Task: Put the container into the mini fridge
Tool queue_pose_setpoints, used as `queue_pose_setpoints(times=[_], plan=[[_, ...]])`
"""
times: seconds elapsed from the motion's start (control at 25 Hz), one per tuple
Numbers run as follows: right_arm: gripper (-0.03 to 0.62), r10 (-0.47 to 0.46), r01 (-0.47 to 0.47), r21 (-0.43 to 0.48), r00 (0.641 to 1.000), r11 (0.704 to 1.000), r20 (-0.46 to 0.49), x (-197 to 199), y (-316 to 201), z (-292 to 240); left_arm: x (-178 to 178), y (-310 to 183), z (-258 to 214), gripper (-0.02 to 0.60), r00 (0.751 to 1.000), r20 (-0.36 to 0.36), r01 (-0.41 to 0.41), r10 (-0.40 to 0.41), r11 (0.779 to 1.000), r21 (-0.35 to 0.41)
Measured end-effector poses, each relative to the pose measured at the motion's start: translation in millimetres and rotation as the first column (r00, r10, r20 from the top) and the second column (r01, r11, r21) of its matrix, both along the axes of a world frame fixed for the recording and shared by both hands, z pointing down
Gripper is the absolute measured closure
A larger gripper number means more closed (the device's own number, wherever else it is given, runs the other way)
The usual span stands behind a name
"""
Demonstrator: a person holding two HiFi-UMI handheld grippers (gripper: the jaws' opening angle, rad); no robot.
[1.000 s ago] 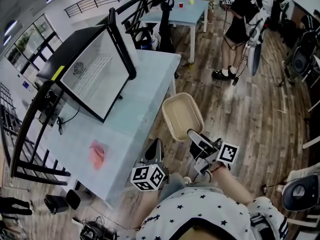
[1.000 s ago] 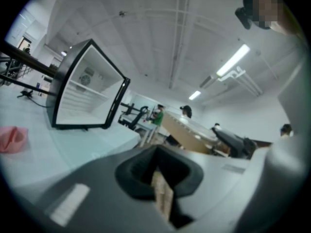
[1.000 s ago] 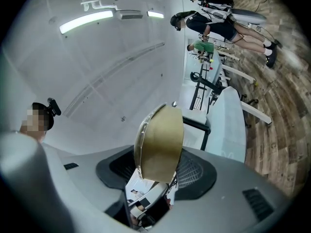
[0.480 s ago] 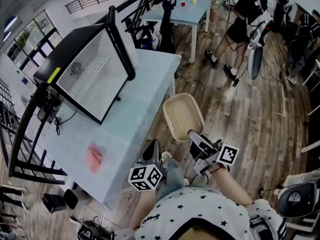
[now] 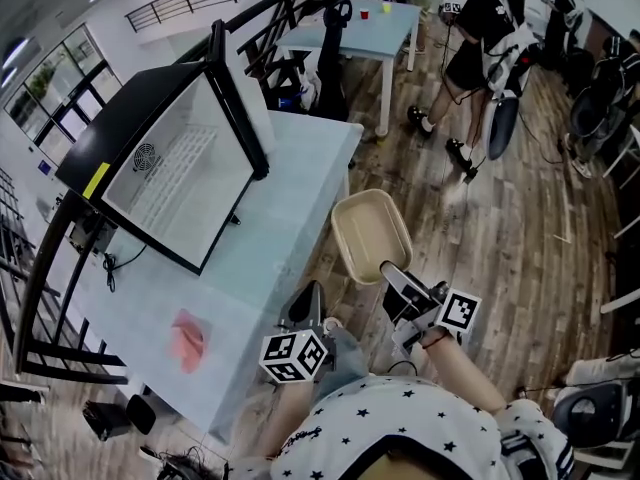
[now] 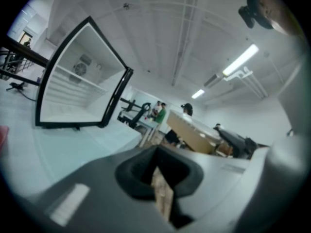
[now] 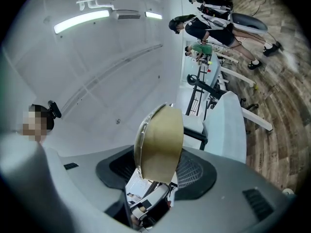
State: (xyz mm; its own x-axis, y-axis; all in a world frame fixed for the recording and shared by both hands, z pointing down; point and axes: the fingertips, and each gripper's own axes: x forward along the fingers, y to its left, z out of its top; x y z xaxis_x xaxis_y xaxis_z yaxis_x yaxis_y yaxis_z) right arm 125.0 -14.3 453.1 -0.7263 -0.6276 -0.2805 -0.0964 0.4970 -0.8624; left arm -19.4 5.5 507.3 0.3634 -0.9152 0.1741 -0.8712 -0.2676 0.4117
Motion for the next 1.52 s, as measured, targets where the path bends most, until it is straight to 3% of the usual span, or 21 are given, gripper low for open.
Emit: queue_pose_setpoints(times=[1.04, 1.52], plan=[[0.362, -0.143, 0.145, 0.047, 0.989, 0.988, -0.043, -144.3, -180.2, -42.3, -135.9, -173.4, -24.7, 0.577, 0.993, -0.037, 0.117, -0.116, 0.992, 0.038], [0.362, -0.273, 0.273, 0.051, 0.962, 0.961, 0.007, -203.3, -211.4, -46.7, -185.1, -191.4, -19.6, 0.577, 0.971, -0.015, 0.240, -0.239, 0.971, 0.022]])
